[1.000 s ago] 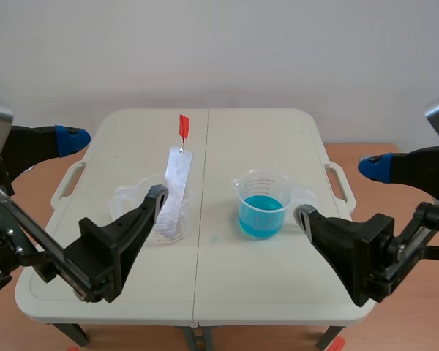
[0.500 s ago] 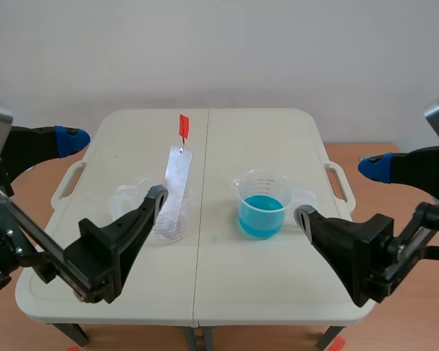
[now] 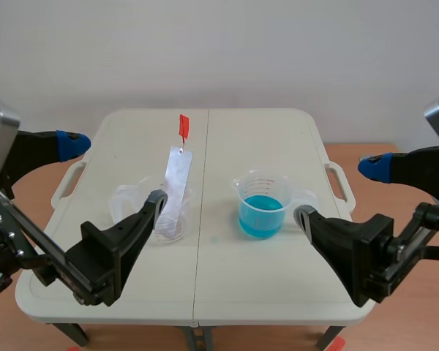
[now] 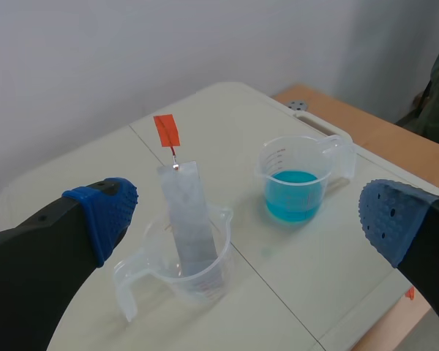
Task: Hold the metal plate by the orange handle, dip it into the blue solution, take it out and point at it, then put the plate back in the beaker on the left.
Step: 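Return to the home posture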
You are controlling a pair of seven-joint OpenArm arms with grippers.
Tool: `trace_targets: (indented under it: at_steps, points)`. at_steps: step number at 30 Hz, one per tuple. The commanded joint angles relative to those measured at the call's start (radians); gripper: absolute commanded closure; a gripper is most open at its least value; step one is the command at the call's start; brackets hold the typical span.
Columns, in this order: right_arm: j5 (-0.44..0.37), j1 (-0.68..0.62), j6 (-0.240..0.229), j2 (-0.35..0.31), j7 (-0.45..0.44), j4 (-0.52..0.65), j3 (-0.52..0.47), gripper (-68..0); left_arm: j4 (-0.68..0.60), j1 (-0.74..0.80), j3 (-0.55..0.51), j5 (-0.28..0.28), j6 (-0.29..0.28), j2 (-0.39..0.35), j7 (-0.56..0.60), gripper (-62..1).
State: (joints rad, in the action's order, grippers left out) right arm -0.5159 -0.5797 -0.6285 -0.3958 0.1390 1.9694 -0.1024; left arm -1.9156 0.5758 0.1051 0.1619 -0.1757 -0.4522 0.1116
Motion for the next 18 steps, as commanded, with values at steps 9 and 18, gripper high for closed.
trace_targets:
  at_steps: [9, 18]
  points:
    - [-0.008, 0.012, 0.000, -0.006, -0.015, 0.005, -0.001, -66.3, -0.015, 0.003, -0.003, 0.006, 0.002, -0.003, -0.035, -62.3]
    - [-0.008, 0.012, 0.000, -0.006, -0.015, 0.005, -0.001, -66.3, -0.015, 0.003, -0.003, 0.006, 0.002, -0.003, -0.034, -62.3]
